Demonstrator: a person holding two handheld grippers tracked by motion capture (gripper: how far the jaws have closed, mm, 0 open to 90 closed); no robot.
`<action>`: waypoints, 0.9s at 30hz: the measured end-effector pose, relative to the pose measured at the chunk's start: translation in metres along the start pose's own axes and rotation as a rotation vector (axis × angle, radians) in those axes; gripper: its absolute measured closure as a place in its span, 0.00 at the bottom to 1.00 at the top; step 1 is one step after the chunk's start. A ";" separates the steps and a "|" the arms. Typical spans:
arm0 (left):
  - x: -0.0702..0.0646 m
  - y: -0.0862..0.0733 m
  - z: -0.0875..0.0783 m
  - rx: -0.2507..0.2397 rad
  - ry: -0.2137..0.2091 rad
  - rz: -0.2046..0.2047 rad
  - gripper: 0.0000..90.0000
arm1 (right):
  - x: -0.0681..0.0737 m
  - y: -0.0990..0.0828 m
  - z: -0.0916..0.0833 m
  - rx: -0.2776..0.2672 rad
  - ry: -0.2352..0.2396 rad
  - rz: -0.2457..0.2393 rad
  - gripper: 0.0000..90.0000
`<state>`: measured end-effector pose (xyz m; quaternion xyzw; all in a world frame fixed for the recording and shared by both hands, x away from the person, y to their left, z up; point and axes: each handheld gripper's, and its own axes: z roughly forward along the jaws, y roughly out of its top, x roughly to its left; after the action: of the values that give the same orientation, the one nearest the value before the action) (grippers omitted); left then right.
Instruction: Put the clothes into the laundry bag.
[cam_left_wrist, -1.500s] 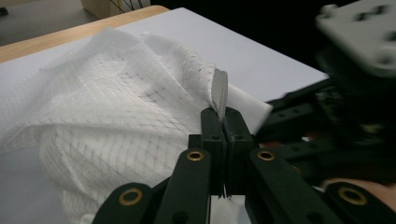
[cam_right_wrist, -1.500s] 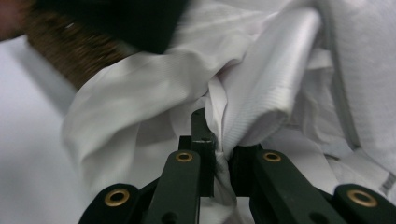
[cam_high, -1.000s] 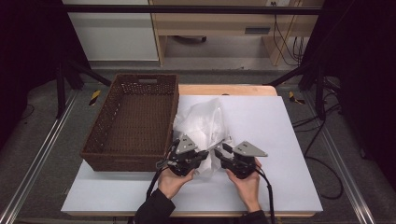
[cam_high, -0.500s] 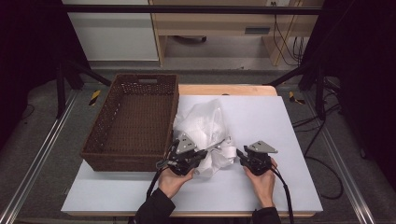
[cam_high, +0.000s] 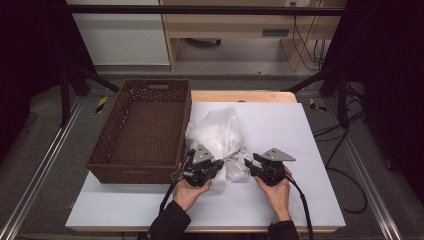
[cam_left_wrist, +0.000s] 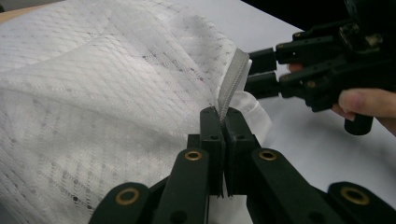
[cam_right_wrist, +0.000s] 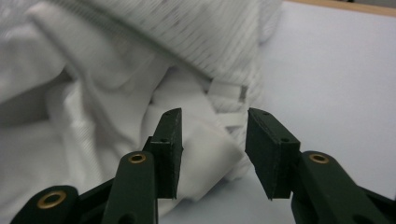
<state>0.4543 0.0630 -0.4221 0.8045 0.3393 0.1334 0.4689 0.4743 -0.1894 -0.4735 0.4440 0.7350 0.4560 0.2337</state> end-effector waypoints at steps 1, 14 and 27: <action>0.000 0.000 0.000 -0.002 -0.003 -0.002 0.97 | 0.000 0.000 0.000 0.000 0.000 0.000 0.66; 0.001 -0.003 0.002 -0.005 -0.008 0.001 0.97 | -0.018 -0.002 0.025 0.136 -0.030 0.097 0.61; 0.001 -0.004 0.000 -0.012 -0.005 0.000 0.97 | -0.006 -0.001 0.023 0.153 -0.020 0.106 1.00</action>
<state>0.4535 0.0652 -0.4250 0.8020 0.3374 0.1335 0.4744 0.4939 -0.1844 -0.4858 0.5034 0.7409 0.4055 0.1822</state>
